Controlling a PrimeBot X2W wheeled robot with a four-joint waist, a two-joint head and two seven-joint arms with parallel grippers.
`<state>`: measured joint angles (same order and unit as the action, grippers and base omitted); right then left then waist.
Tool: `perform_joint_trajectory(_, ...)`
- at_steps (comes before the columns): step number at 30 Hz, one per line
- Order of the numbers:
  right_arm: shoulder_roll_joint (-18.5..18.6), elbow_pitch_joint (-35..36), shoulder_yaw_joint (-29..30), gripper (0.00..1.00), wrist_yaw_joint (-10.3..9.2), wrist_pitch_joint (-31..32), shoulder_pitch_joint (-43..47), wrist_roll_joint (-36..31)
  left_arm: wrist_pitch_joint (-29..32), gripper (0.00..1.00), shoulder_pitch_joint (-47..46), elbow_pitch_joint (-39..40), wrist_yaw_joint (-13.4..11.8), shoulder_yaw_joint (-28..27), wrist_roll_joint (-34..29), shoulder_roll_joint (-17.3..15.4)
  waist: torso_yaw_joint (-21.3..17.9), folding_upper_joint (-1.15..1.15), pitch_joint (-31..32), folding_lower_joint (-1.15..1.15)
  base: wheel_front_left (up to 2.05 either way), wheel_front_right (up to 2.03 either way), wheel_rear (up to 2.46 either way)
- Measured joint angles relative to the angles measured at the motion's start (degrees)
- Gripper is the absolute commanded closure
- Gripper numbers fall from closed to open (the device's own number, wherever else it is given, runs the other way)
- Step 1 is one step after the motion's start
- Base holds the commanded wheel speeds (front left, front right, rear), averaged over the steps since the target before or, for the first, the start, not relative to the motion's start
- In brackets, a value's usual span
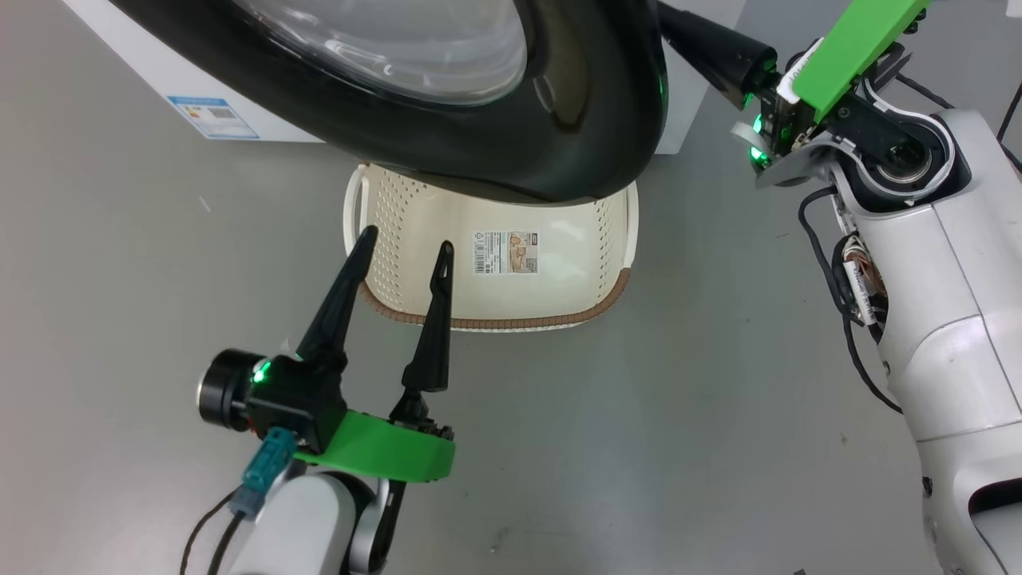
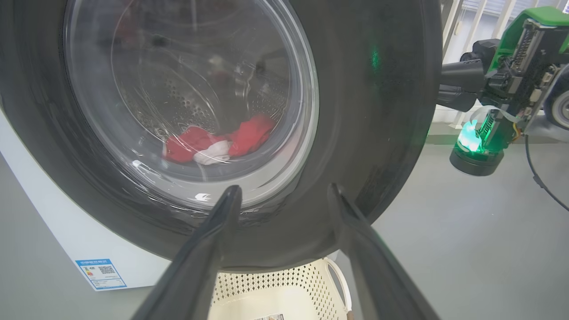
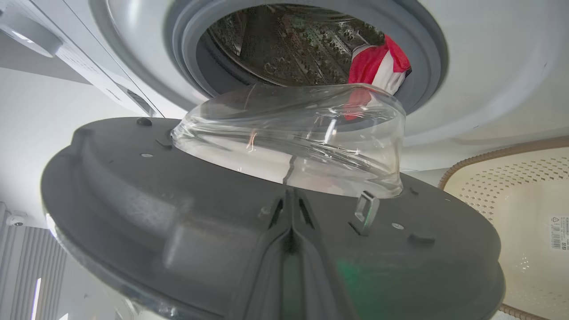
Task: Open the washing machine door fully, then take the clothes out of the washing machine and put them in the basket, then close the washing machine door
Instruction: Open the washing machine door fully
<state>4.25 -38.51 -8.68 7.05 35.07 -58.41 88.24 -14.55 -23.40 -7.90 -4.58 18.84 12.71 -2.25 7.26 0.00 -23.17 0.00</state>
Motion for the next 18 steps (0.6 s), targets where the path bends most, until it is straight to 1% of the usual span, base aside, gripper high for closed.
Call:
perform_joint_trajectory(2,-0.18,1.09,0.34,1.0,0.0,-2.35,0.3,-0.15,0.0,0.0,0.02,0.08,0.0,-0.12,0.02,-0.02,-0.15,0.0,0.02,0.0,0.0,0.0,0.0)
perform_joint_trajectory(4,0.11,3.03,0.48,1.0,0.0,-5.75,0.71,-1.79,0.0,0.0,0.08,0.57,0.08,-0.47,1.07,-0.02,-0.34,0.0,0.08,0.0,0.0,0.0,0.0)
perform_joint_trajectory(5,0.53,3.86,0.42,0.82,0.0,-7.75,0.9,-3.49,0.0,0.0,0.12,0.75,0.08,-0.6,1.55,-0.03,-0.45,0.0,0.1,0.0,0.0,0.0,0.0)
perform_joint_trajectory(6,0.92,5.02,0.54,0.57,0.0,-9.45,1.24,-4.48,0.0,0.0,0.23,0.88,0.08,-0.74,1.59,-0.04,-0.55,0.0,0.11,0.0,0.0,0.0,0.0)
perform_joint_trajectory(7,1.23,6.1,0.84,0.5,0.0,-10.99,1.69,-4.82,0.0,0.0,0.39,1.09,0.08,-0.81,1.6,-0.03,-0.64,0.0,0.12,0.0,0.0,0.0,0.0)
perform_joint_trajectory(8,1.62,7.25,0.8,0.33,0.0,-12.88,2.32,-5.98,0.0,0.0,0.62,1.31,0.08,-0.92,1.64,-0.02,-0.72,0.0,0.12,0.0,0.0,0.0,0.0)
perform_joint_trajectory(9,2.23,8.67,0.45,0.11,0.0,-15.11,3.07,-7.88,0.0,0.0,0.85,1.61,0.09,-1.09,2.03,-0.03,-0.81,0.0,0.11,0.0,0.0,0.0,0.0)
perform_joint_trajectory(10,3.25,10.43,-0.42,0.0,0.0,-17.44,3.86,-10.46,0.0,0.0,1.05,1.92,0.1,-1.35,2.5,-0.03,-0.91,0.0,0.08,0.0,0.0,0.0,0.0)
perform_joint_trajectory(15,8.11,17.47,-4.86,0.0,0.01,-29.66,8.42,-22.13,0.0,0.0,1.26,2.57,0.13,-2.04,2.77,-0.03,-1.5,0.0,-0.02,0.0,0.0,0.0,0.0)
perform_joint_trajectory(18,9.47,18.87,-6.33,0.0,0.01,-35.62,11.51,-26.61,0.0,0.0,1.5,2.87,0.08,-2.48,2.77,-0.05,-1.99,0.0,0.03,0.0,0.0,0.0,0.0)
